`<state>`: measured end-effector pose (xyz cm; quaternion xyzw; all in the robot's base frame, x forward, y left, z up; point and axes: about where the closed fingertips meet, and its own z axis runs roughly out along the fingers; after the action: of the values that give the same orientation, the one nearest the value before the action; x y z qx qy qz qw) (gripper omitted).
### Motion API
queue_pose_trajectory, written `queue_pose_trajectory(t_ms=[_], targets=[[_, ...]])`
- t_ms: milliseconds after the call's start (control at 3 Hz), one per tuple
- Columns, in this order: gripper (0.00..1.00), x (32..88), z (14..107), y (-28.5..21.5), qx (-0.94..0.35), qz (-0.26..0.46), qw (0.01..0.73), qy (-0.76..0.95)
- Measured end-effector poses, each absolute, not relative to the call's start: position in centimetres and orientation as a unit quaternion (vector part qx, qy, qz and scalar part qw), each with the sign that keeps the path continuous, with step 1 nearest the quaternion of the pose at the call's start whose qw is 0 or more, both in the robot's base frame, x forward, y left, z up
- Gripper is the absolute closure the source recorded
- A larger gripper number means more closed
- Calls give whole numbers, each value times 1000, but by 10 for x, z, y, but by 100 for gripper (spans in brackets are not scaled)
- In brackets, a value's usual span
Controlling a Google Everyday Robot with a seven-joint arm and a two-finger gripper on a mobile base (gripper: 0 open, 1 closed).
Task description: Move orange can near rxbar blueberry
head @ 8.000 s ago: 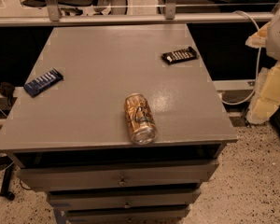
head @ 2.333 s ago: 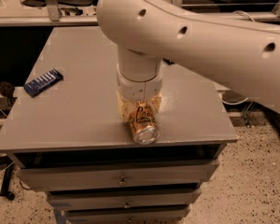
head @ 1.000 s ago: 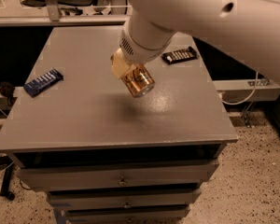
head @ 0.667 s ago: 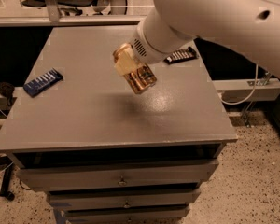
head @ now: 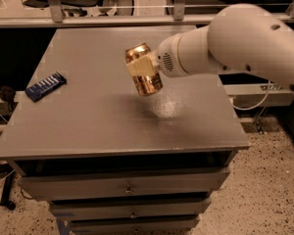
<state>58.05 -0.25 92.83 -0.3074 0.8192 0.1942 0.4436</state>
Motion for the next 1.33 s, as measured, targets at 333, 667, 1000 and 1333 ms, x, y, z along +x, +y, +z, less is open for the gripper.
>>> queue_pose_trajectory(t_ms=[333, 667, 1000, 1333], targets=[[100, 604, 934, -9, -263, 279, 489, 784], [100, 605, 930, -38, -248, 334, 520, 746], [100, 582, 942, -32, -306, 343, 551, 697], [100, 573, 954, -13, -346, 332, 568, 669]])
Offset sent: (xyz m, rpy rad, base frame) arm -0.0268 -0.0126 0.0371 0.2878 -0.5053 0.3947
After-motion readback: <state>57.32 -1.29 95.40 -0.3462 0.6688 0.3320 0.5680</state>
